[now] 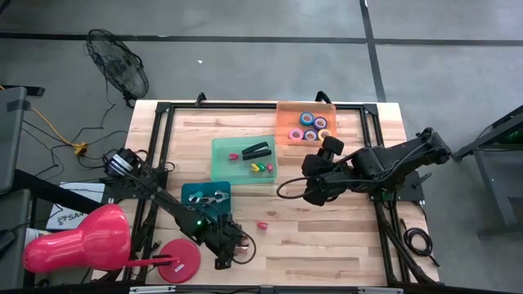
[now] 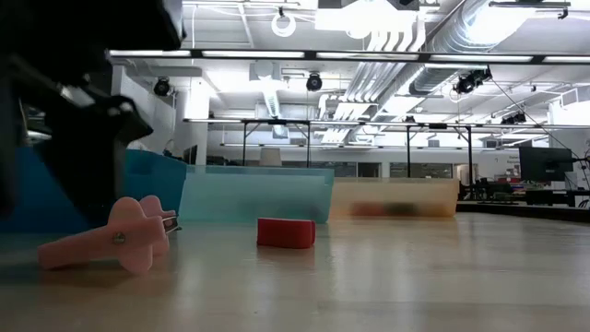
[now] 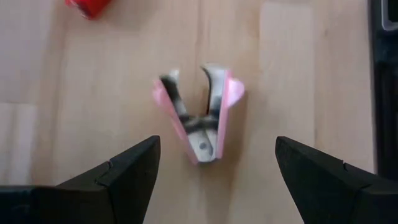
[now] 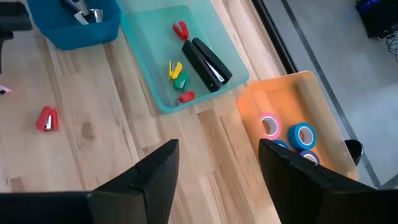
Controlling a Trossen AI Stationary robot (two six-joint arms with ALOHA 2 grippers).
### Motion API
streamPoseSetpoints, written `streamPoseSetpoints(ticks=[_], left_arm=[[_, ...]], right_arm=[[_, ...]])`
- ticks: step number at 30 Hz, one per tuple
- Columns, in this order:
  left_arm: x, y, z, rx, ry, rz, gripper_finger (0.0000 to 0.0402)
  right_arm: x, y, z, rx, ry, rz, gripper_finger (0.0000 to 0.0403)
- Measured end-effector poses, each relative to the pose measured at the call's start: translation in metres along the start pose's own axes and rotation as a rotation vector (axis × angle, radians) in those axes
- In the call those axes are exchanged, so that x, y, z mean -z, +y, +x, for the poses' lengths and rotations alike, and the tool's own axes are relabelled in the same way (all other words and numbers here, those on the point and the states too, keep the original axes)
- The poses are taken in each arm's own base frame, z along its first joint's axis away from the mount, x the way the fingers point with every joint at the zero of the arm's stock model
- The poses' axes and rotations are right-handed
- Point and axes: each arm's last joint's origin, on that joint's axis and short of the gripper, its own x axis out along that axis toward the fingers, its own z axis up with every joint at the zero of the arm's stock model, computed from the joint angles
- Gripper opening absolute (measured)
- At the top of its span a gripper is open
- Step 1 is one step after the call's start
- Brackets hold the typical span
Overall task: Pick and place Stapler, Stapler remover, tape
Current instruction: Put the pink staple remover in the blue bin
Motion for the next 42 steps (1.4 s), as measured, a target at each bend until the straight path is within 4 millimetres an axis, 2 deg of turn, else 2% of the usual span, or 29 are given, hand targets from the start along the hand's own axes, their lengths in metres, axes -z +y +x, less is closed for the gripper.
streamPoseSetpoints(ticks=[4,9,22,27,33,37,42], left_arm=[[0.002,-0.003,0.004,0.02,0.001,0.048,0.0311],[0.001,-0.001,0.009,-0.053,-0.06,0.052,0.0311],[0.006,0.001,0.022,-0.093,-0.043,0.081,0.0301],[0.006,0.002,0.023,-0.109,-0.059,0.08,0.0246],[0.003,0.0,0.024,-0.087,-0.084,0.069,0.0155],[-0.001,-0.003,0.017,-0.068,-0.079,0.065,0.0089],[-0.02,-0.013,-0.009,-0.068,-0.091,0.061,0.0081]], right_arm=[[0.0,0.0,0.0,0.0,0.0,0.0,0.0211],[0.0,0.0,0.0,0.0,0.0,0.0,0.0211],[0.0,0.0,0.0,0.012,-0.01,0.01,0.0211],[-0.001,0.0,0.0,0.016,-0.013,0.011,0.0211],[-0.001,-0.001,0.0,0.026,-0.019,0.011,0.0211],[-0.001,-0.001,0.0,0.025,-0.018,0.01,0.0211],[-0.001,-0.001,0.0,0.025,-0.018,0.002,0.0211]])
